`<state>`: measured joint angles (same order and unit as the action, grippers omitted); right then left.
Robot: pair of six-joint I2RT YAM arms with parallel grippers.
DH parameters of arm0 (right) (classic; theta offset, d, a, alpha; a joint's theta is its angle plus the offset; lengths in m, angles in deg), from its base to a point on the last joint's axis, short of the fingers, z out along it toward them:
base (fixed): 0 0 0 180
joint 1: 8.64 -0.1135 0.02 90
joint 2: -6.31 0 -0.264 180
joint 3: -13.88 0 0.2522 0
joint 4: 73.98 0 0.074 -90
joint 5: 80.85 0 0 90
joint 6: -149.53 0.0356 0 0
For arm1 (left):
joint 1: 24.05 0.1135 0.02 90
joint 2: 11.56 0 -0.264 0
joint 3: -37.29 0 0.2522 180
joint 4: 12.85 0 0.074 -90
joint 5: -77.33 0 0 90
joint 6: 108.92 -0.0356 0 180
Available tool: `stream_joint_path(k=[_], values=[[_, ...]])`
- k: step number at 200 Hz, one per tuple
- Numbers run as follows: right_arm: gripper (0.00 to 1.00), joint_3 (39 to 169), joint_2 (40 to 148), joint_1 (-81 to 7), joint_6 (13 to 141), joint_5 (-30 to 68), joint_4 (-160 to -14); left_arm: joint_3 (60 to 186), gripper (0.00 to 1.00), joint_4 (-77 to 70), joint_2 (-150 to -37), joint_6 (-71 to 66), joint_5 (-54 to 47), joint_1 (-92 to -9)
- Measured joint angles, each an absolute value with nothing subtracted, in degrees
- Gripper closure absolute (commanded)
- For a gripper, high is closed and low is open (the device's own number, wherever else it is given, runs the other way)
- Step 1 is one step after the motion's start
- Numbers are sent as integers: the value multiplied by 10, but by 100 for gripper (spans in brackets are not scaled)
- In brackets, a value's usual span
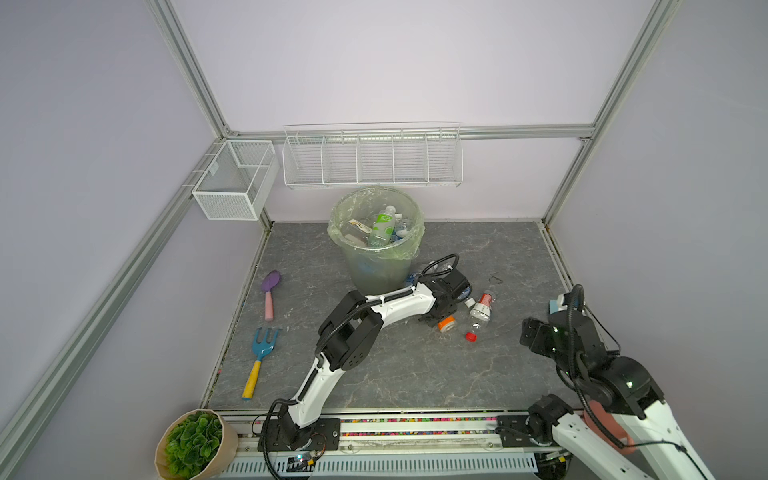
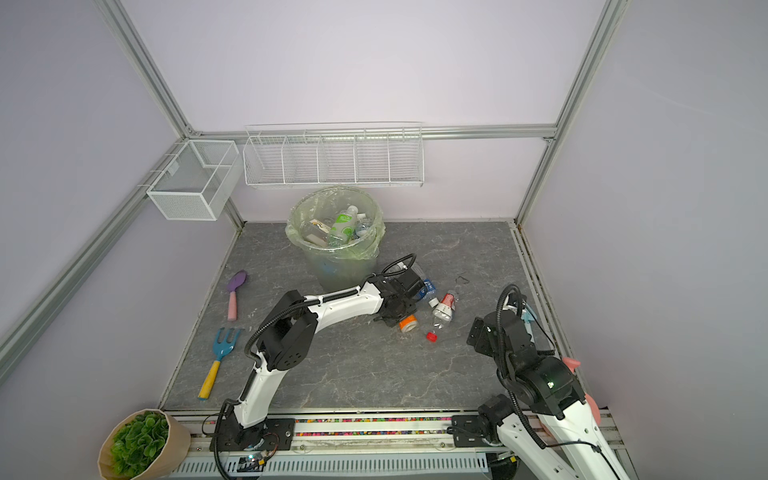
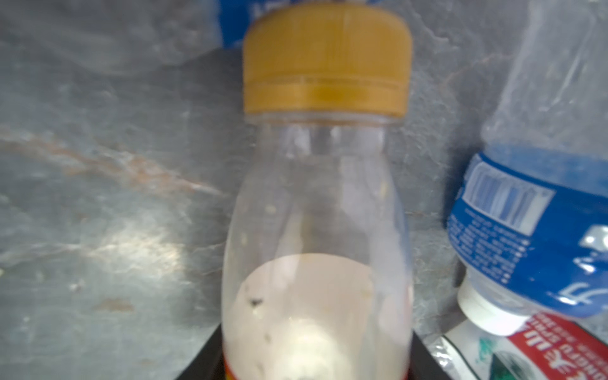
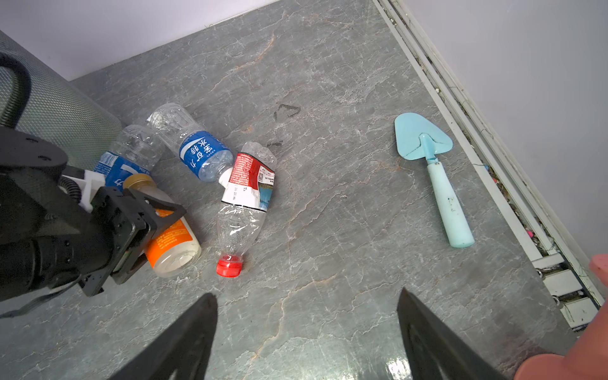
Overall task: Throw the plastic bottles in the bin
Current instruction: 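Lift the orange-label bottle with the left gripper toward the bin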
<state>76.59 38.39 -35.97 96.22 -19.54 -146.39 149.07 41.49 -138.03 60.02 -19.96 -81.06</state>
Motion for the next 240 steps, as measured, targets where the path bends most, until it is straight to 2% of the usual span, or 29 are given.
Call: stream_joint_path(k=[15,55,75,85,148,205,240], values=[[12,766,383,-360,962,-195,-1464,1473,71,410,-1369,599,-203,-811],[12,766,382,-358,962,-195,-1464,1460,79,441,-1355,590,-229,-825],[12,766,381,-358,964,-195,-1464,1471,91,477,-1354,580,-256,-841],[12,766,381,-358,965,-195,-1464,1481,100,496,-1354,575,-267,-851],[12,766,369,-358,971,-195,-1466,1523,100,560,-1354,538,-312,-875],[12,766,362,-357,978,-193,-1471,1626,100,625,-1353,476,-364,-901],[12,766,357,-357,980,-192,-1471,1633,100,637,-1336,440,-398,-917]])
